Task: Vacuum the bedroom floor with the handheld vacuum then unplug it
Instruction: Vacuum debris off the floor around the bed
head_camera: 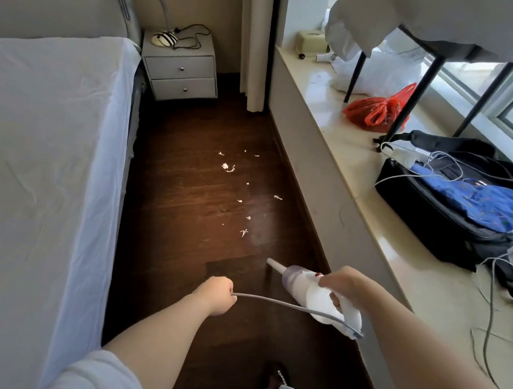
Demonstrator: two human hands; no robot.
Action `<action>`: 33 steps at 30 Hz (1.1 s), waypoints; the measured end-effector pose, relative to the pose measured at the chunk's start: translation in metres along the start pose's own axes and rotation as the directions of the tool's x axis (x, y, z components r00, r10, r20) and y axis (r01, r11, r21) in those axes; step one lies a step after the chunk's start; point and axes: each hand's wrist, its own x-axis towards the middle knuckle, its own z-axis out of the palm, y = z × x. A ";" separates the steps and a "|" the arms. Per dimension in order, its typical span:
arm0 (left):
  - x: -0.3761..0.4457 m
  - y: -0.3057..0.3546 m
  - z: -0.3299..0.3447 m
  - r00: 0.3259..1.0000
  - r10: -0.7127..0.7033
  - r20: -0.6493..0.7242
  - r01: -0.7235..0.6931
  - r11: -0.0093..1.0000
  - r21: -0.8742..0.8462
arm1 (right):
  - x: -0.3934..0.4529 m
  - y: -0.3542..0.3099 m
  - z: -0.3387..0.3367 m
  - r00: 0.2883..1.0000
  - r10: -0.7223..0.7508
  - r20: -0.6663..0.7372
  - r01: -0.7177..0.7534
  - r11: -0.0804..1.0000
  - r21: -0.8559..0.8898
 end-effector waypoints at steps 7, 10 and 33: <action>-0.009 -0.026 -0.008 0.999 0.003 -0.038 -0.002 0.999 0.042 | -0.025 -0.013 0.040 0.992 -0.041 0.121 0.038 0.999 0.023; -0.011 -0.027 -0.008 0.999 0.015 -0.038 -0.013 0.998 0.057 | -0.027 -0.007 0.052 0.995 -0.045 0.092 0.039 0.997 0.065; -0.006 0.023 0.000 0.994 0.109 0.019 -0.110 0.992 0.066 | 0.022 0.068 0.006 0.991 0.104 -0.090 -0.070 0.944 0.322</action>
